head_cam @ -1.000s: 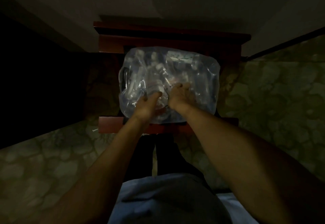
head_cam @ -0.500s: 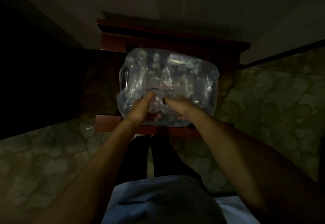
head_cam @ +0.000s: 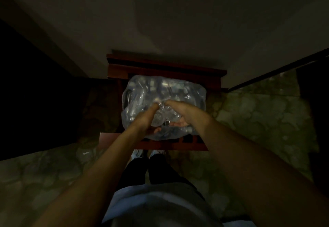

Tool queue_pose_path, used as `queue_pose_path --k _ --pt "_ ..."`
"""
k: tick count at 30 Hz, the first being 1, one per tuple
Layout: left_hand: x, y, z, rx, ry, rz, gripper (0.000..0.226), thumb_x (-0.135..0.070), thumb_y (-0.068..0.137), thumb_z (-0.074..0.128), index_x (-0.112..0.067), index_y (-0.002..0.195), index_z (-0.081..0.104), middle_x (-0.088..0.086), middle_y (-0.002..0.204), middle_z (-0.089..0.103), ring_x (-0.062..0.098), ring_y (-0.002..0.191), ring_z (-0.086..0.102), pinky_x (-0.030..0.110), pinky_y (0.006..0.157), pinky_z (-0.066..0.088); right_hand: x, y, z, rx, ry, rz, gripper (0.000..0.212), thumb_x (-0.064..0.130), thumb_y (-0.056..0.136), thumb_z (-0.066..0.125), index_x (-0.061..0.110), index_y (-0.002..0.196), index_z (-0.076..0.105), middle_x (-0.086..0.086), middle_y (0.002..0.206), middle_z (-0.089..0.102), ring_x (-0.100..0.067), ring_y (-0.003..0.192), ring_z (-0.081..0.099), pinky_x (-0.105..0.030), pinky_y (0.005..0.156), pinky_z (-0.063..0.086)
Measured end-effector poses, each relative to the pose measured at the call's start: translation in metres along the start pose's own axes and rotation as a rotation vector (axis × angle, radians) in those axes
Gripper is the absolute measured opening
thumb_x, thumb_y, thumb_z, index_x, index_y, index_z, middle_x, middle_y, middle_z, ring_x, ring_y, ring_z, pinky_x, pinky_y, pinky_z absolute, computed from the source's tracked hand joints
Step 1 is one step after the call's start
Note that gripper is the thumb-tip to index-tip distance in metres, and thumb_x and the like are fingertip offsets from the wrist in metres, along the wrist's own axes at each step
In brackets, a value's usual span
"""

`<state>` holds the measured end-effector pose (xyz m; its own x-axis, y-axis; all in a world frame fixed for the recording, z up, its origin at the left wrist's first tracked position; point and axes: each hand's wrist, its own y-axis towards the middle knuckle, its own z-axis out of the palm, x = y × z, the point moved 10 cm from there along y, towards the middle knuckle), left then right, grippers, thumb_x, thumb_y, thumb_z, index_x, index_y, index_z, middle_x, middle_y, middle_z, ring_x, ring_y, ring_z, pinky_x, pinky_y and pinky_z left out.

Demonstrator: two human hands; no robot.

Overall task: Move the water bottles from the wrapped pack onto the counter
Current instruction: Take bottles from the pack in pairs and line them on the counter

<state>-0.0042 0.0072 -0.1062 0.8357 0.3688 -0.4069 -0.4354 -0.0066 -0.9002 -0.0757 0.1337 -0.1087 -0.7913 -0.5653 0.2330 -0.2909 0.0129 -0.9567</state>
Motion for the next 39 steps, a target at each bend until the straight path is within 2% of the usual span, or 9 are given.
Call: queue_pose_path --k 6,9,12,16,20,22,28,34,39 --pt "-0.022 -0.036 0.006 0.013 0.122 0.078 0.037 -0.057 0.088 0.057 -0.021 0.088 0.058 0.01 0.091 0.067 0.023 0.077 0.067 0.028 0.056 0.055 0.018 -0.042 -0.017 -0.138 -0.204 -0.09 0.043 0.06 0.079 0.06 0.026 0.104 0.06 -0.002 0.103 0.064 -0.018 0.068 0.069 -0.025 0.059 0.053" --pt "-0.03 -0.053 0.006 0.012 0.181 0.12 0.034 -0.056 0.089 0.055 -0.023 0.088 0.058 0.009 0.091 0.065 0.024 0.078 0.067 0.027 0.057 0.057 0.026 -0.059 -0.02 -0.137 -0.29 -0.129 0.041 0.06 0.078 0.057 0.029 0.106 0.052 -0.001 0.096 0.062 -0.015 0.058 0.069 -0.025 0.059 0.049" --pt "-0.037 -0.066 0.002 -0.005 0.157 0.16 0.038 -0.054 0.088 0.056 -0.017 0.098 0.06 0.011 0.095 0.066 0.026 0.084 0.068 0.034 0.071 0.06 0.032 -0.073 -0.024 -0.113 -0.294 -0.135 0.056 0.06 0.077 0.058 0.022 0.118 0.056 -0.008 0.117 0.063 -0.019 0.069 0.073 -0.027 0.076 0.056" --pt "-0.044 -0.089 -0.003 -0.036 0.116 0.226 0.045 -0.054 0.088 0.057 -0.014 0.108 0.061 0.011 0.105 0.063 0.023 0.092 0.063 0.04 0.087 0.057 0.038 -0.105 -0.025 -0.105 -0.371 -0.164 0.054 0.063 0.077 0.055 0.024 0.115 0.052 -0.01 0.094 0.063 -0.01 0.037 0.062 -0.012 0.039 0.04" --pt "-0.054 -0.126 -0.002 -0.045 0.057 0.301 0.056 -0.053 0.086 0.061 -0.01 0.121 0.055 0.014 0.11 0.065 0.023 0.091 0.068 0.031 0.064 0.061 0.043 -0.148 -0.023 -0.07 -0.321 -0.273 0.043 0.059 0.081 0.053 0.019 0.095 0.058 -0.008 0.069 0.068 -0.008 0.031 0.056 -0.01 0.033 0.031" --pt "-0.061 -0.146 0.002 -0.004 0.034 0.348 0.057 -0.054 0.085 0.062 -0.012 0.124 0.055 0.014 0.11 0.067 0.026 0.096 0.069 0.034 0.066 0.062 0.046 -0.169 -0.018 -0.013 -0.194 -0.348 0.038 0.052 0.084 0.055 0.015 0.088 0.064 -0.005 0.059 0.07 -0.01 0.039 0.062 -0.012 0.037 0.038" --pt "-0.064 -0.194 0.001 0.092 0.008 0.485 0.038 -0.037 0.088 0.063 -0.013 0.118 0.063 0.009 0.11 0.073 0.023 0.093 0.074 0.028 0.064 0.059 0.051 -0.221 -0.015 -0.036 -0.05 -0.572 0.059 0.06 0.073 0.067 0.014 0.111 0.061 -0.009 0.087 0.074 -0.011 0.051 0.065 -0.019 0.047 0.046" --pt "-0.08 -0.238 -0.027 0.082 -0.05 0.603 0.053 -0.025 0.078 0.075 -0.018 0.127 0.055 0.014 0.11 0.072 0.029 0.09 0.075 0.034 0.07 0.058 0.069 -0.288 0.003 -0.052 0.017 -0.873 0.065 0.059 0.069 0.072 0.019 0.115 0.051 -0.007 0.1 0.071 -0.012 0.067 0.064 -0.028 0.062 0.054" --pt "-0.121 -0.296 -0.048 0.149 -0.056 0.842 0.071 -0.028 0.053 0.091 -0.042 0.115 0.059 0.005 0.115 0.072 0.026 0.101 0.072 0.036 0.077 0.058 0.096 -0.362 0.028 0.095 0.076 -1.151 0.047 0.036 0.079 0.074 0.02 0.119 0.054 0.001 0.107 0.072 -0.013 0.091 0.072 -0.025 0.073 0.058"
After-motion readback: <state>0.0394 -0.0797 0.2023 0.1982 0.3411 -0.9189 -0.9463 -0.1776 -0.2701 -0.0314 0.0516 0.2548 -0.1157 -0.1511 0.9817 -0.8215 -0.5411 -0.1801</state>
